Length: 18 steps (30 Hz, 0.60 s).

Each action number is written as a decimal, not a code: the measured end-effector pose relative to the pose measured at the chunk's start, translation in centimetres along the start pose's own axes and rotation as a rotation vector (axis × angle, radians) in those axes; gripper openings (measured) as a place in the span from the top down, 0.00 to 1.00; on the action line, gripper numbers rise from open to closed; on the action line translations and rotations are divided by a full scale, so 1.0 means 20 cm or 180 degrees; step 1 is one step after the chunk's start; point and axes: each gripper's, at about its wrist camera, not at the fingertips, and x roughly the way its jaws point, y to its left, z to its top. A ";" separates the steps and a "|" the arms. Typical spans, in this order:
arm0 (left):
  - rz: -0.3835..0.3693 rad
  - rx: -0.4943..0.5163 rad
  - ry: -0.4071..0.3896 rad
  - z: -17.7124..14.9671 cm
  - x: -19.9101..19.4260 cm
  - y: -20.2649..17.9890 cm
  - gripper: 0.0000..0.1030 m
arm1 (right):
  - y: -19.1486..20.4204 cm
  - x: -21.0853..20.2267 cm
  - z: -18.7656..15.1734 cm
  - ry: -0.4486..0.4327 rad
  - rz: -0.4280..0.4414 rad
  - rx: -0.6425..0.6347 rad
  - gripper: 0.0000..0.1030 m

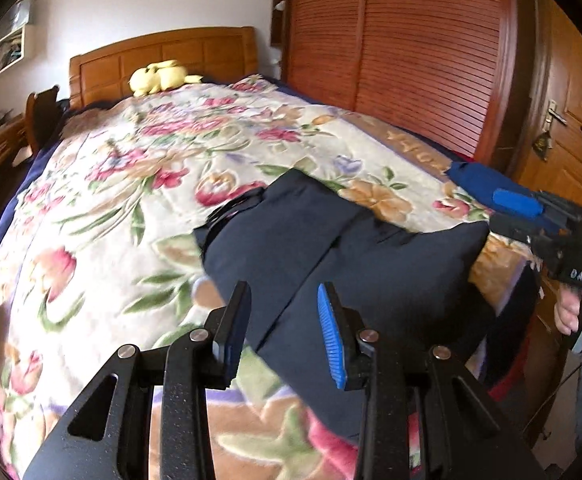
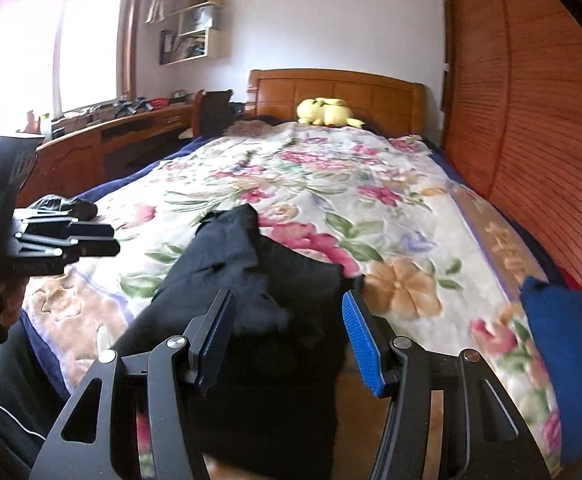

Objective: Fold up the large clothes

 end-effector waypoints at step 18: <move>0.0052 -0.0187 0.0104 -0.13 0.05 0.15 0.65 | 0.04 0.44 0.00 0.0783 0.0330 0.0069 0.33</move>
